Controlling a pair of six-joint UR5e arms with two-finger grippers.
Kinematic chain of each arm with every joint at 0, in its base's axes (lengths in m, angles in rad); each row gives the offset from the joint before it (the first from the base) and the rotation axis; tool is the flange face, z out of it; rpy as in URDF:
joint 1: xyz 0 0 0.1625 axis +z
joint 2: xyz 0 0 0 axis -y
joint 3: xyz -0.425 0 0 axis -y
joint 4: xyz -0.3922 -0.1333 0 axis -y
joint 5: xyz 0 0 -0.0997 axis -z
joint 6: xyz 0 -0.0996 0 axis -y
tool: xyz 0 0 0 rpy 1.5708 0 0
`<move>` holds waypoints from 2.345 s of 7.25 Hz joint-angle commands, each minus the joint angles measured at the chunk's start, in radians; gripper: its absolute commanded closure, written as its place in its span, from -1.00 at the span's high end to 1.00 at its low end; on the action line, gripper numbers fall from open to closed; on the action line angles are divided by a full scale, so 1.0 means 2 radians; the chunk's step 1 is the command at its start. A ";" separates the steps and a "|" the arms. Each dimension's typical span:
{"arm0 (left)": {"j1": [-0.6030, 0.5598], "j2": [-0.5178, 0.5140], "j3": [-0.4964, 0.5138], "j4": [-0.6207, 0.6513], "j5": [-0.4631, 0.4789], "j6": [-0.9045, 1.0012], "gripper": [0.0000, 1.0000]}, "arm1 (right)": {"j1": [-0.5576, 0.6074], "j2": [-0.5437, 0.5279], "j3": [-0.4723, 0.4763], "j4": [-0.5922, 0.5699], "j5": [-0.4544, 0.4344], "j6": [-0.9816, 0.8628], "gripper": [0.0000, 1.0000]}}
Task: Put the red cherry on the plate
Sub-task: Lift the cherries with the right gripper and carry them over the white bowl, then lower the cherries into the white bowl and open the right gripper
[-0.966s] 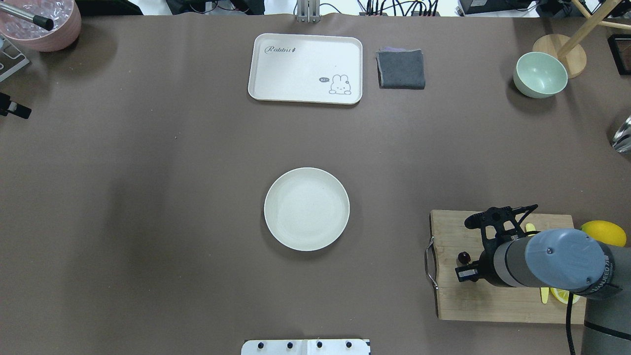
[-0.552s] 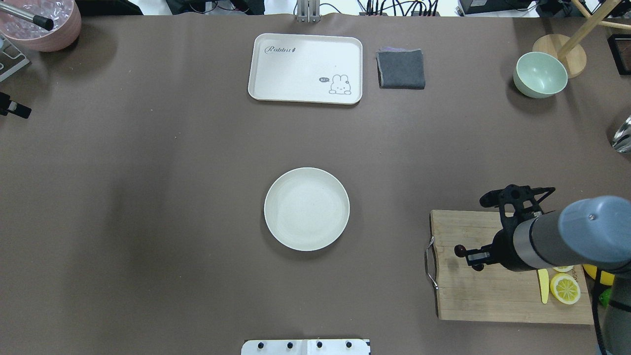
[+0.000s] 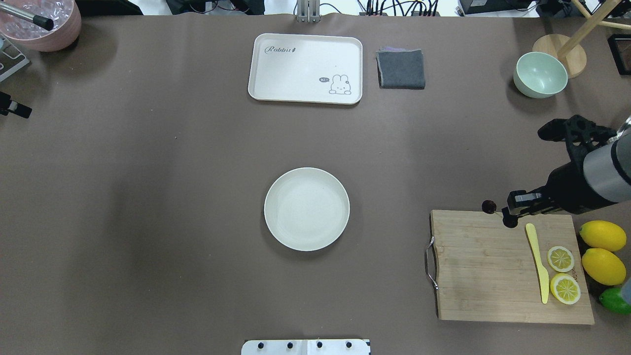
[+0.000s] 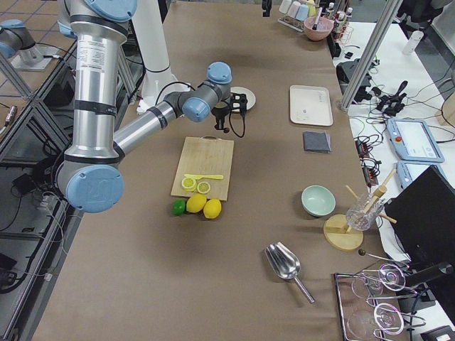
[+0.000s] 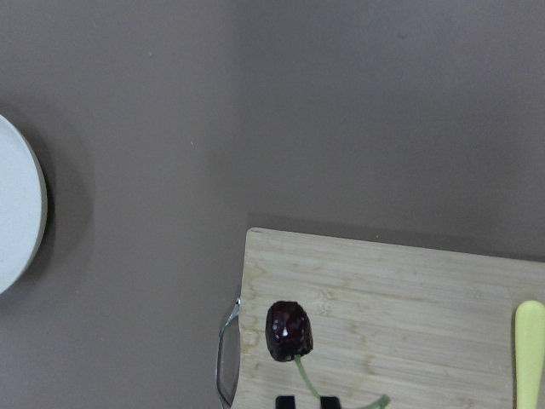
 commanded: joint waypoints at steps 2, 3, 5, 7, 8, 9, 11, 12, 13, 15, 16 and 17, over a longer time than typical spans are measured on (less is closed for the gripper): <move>0.001 0.000 0.001 0.005 0.000 0.000 0.97 | 0.044 0.209 -0.004 -0.309 0.019 -0.057 -1.00; 0.001 -0.002 0.001 0.009 0.000 0.000 0.97 | 0.028 0.277 -0.012 -0.377 -0.005 -0.057 -1.00; 0.001 -0.007 0.003 0.017 0.000 0.000 0.97 | -0.029 0.347 -0.047 -0.404 -0.076 -0.028 -1.00; 0.000 -0.007 0.003 0.017 0.000 0.000 0.97 | -0.096 0.388 -0.071 -0.401 -0.127 0.036 -1.00; 0.001 -0.008 0.003 0.017 0.000 0.000 0.97 | -0.125 0.403 -0.091 -0.392 -0.143 0.047 -1.00; 0.000 -0.008 0.001 0.017 0.000 0.000 0.97 | -0.137 0.423 -0.142 -0.350 -0.147 0.085 -1.00; -0.001 -0.008 0.000 0.016 0.000 0.000 0.97 | -0.163 0.436 -0.206 -0.287 -0.175 0.103 -1.00; -0.001 -0.008 0.000 0.016 0.000 -0.001 0.97 | -0.171 0.447 -0.247 -0.253 -0.182 0.119 -1.00; -0.001 -0.007 0.000 0.016 0.000 0.000 0.97 | -0.183 0.468 -0.290 -0.230 -0.197 0.136 -1.00; -0.002 -0.007 -0.002 0.016 0.001 0.000 0.97 | -0.215 0.468 -0.324 -0.187 -0.234 0.152 -1.00; -0.004 -0.007 -0.002 0.016 0.001 0.000 0.97 | -0.231 0.466 -0.330 -0.182 -0.251 0.164 -1.00; -0.004 -0.007 -0.002 0.016 0.001 0.000 0.97 | -0.236 0.466 -0.345 -0.168 -0.255 0.167 -1.00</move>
